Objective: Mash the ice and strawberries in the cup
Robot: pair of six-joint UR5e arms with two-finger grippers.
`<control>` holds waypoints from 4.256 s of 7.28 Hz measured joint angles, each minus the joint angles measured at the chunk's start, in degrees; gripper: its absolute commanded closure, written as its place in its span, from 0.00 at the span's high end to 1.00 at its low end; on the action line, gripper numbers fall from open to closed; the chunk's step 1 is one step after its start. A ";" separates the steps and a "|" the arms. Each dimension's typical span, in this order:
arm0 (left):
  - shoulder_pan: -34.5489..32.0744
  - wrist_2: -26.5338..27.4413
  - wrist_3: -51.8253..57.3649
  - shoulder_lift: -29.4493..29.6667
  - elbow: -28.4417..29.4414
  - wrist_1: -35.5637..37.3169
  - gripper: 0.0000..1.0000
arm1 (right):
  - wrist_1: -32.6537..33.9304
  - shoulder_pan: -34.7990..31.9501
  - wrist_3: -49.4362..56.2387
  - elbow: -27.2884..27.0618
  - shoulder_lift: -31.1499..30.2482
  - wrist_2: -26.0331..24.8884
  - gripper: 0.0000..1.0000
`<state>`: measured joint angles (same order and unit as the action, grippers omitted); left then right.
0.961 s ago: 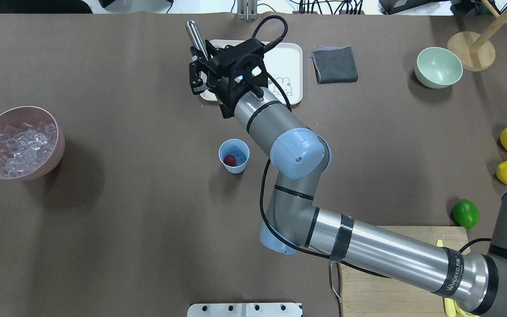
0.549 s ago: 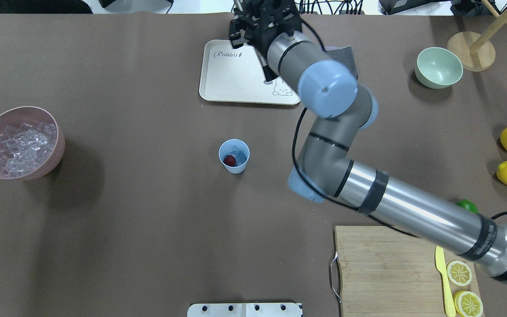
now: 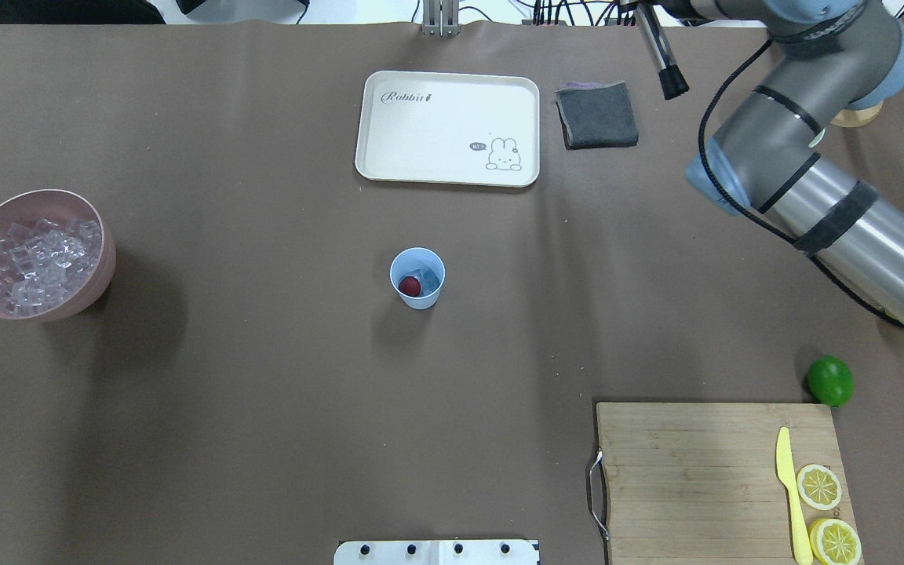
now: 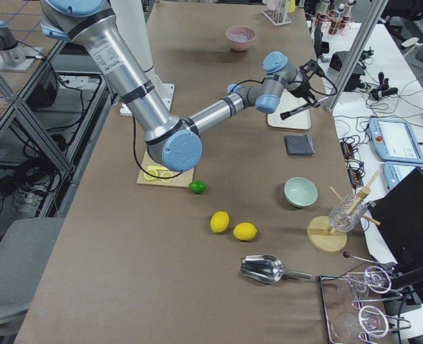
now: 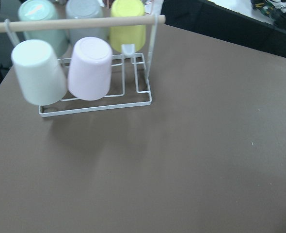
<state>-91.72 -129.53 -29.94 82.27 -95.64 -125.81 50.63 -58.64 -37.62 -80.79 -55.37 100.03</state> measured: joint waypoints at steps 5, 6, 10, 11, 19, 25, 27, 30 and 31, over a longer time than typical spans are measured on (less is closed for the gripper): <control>5.29 0.44 1.61 3.59 0.41 -3.25 0.97 | 5.04 -4.93 -6.14 -0.77 -14.27 14.10 0.00; 6.60 0.69 1.53 4.77 0.74 -3.22 0.97 | 5.07 -5.15 -6.58 -2.75 -17.50 14.88 0.00; 8.59 0.94 1.30 6.36 1.26 -3.21 0.97 | 4.98 -2.01 -9.66 -9.01 -25.16 12.18 0.00; 8.63 0.97 1.29 6.36 1.26 -3.21 0.97 | 4.99 0.16 -9.81 -8.94 -25.48 10.22 0.00; 8.66 2.59 1.36 6.68 0.80 -3.30 0.97 | 4.90 5.75 -12.52 -5.17 -25.45 8.62 1.00; 8.67 2.02 1.61 6.44 0.02 -3.36 0.98 | 26.47 -5.79 -4.35 -16.69 -22.56 21.68 1.00; 8.67 2.29 1.65 6.08 0.08 -4.23 0.98 | 45.39 -13.80 11.01 -26.31 -24.70 25.01 1.00; 8.66 2.64 1.73 6.23 5.76 -7.63 0.98 | 52.10 -28.32 32.67 -25.51 -34.38 34.07 1.00; 8.67 2.66 1.73 6.95 8.88 -7.88 0.98 | 52.24 -30.79 36.11 -24.49 -37.07 34.80 1.00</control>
<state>-83.06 -126.87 -28.21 89.22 -86.76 -133.69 102.87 -89.43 -1.50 -105.28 -92.44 134.84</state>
